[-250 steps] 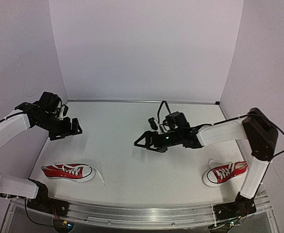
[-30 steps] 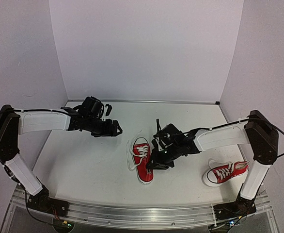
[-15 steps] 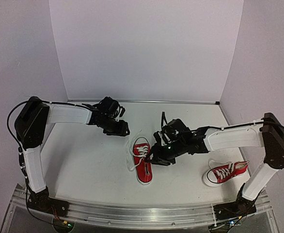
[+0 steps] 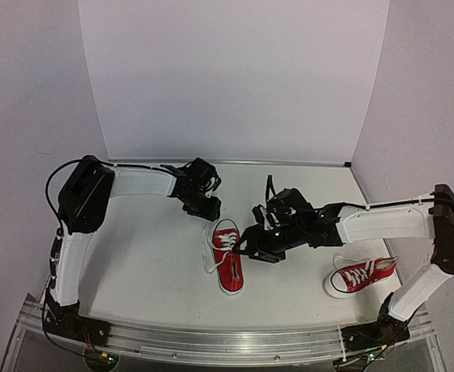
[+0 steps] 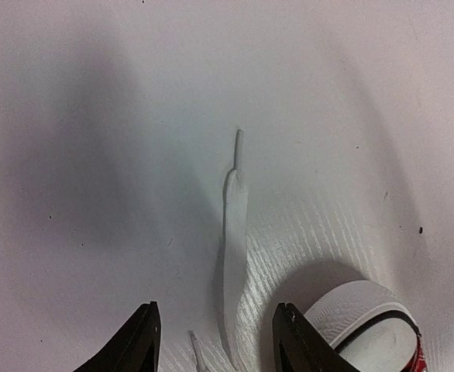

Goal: Tie the shoes

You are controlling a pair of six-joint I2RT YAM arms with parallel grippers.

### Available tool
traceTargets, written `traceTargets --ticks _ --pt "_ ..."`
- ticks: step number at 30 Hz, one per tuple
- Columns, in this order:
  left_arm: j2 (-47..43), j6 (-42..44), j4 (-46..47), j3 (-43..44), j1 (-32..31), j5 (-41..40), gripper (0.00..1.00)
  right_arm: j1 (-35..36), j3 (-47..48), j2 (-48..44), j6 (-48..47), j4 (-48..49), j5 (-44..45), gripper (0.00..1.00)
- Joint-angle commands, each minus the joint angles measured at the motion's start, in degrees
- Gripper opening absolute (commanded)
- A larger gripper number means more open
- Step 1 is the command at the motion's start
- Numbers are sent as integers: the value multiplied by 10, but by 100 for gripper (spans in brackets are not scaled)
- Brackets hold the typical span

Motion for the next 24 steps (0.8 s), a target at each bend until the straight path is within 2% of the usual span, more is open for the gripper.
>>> traceTargets --ticks 1,9,15,17,18,24 --pt "31 29 -47 60 -13 -51 50 2 -10 -5 -4 11 14 59" --pt "77 53 -94 108 -21 -60 41 2 -30 7 1 31 16 56" --pt "63 64 -105 107 -22 -58 15 3 -46 23 17 77 -7 54" --pt "44 64 -97 101 -22 -57 3 2 -44 18 15 79 -6 54" --pt "32 62 -94 99 -22 -56 0 2 -43 15 14 79 -5 54" --pt "-66 63 -47 82 -35 -10 0 -8 -52 -53 6 79 13 55"
